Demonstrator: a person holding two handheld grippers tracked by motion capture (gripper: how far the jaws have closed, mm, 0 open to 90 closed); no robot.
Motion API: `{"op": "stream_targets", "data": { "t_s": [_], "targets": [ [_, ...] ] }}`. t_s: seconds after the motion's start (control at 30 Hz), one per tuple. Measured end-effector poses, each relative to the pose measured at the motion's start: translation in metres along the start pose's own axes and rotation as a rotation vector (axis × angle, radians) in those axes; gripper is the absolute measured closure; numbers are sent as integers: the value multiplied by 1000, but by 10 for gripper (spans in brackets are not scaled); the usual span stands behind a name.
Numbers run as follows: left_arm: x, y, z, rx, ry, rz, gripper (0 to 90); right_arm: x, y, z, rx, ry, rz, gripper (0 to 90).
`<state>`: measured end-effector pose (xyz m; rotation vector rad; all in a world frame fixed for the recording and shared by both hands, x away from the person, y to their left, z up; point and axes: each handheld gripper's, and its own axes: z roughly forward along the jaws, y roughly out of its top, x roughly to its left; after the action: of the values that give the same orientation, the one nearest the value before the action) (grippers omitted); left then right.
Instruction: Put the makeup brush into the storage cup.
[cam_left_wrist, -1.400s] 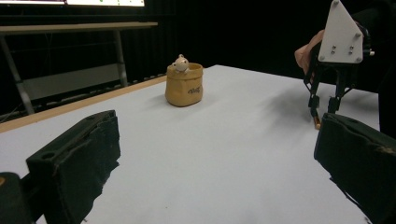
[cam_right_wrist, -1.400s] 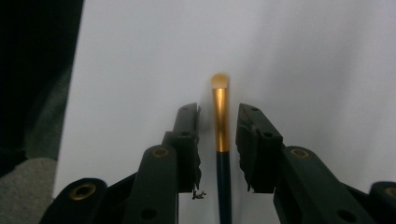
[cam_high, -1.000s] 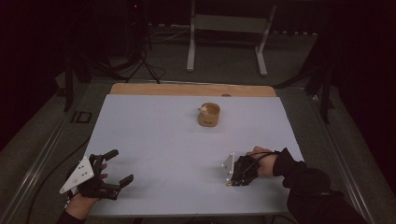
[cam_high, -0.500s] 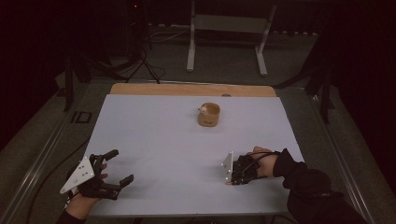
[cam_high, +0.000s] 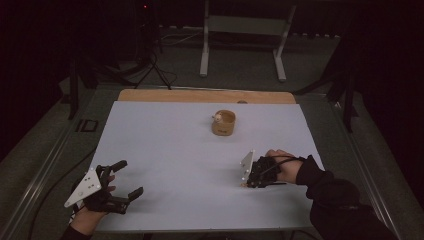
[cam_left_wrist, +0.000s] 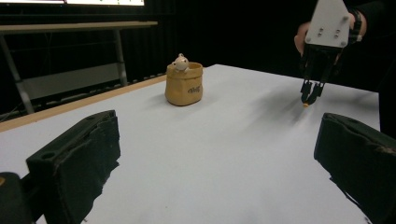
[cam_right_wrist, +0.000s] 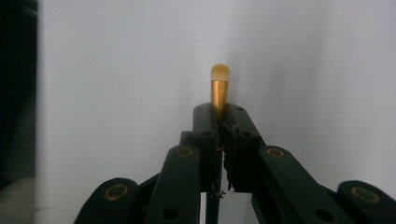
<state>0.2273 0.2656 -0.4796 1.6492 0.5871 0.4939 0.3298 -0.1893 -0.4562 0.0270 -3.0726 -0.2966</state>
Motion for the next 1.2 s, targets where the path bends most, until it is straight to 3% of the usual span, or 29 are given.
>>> {"op": "stream_targets", "data": {
  "t_s": [0.03, 0.13, 0.4, 0.5, 0.67, 0.87, 0.93, 1.0, 1.03, 1.2],
  "targets": [
    [0, 0, 0, 0, -1, 0, 16, -5, 0, 0, 1, 32, 99, 838],
    [0, 0, 0, -1, -1, 2, 16, -5, -2, -2, 0, -20, 81, 839],
    [-1, 0, 1, 2, -3, 3, 16, -4, -3, -12, -55, -60, 97, 839],
    [0, 0, 1, 1, -1, 0, 16, -6, -5, -21, -129, -85, 131, 839],
    [-1, 0, 1, 1, -1, -1, 16, -6, -6, -27, -173, -108, 154, 839],
    [-1, 0, 2, -1, -6, -4, 16, -7, -12, -35, -251, -133, 220, 839],
    [-1, 0, 3, 2, -6, -3, 16, -9, -17, -40, -332, -137, 269, 839],
    [-1, 0, 4, 3, -8, -7, 16, -10, -19, -41, -349, -134, 286, 839],
    [-1, 0, 4, 3, -7, -9, 16, -14, -22, -42, -369, -113, 330, 839],
    [-2, -1, 5, 11, -9, -8, 16, -12, -27, -43, -405, -153, 333, 839]
  ]
}}
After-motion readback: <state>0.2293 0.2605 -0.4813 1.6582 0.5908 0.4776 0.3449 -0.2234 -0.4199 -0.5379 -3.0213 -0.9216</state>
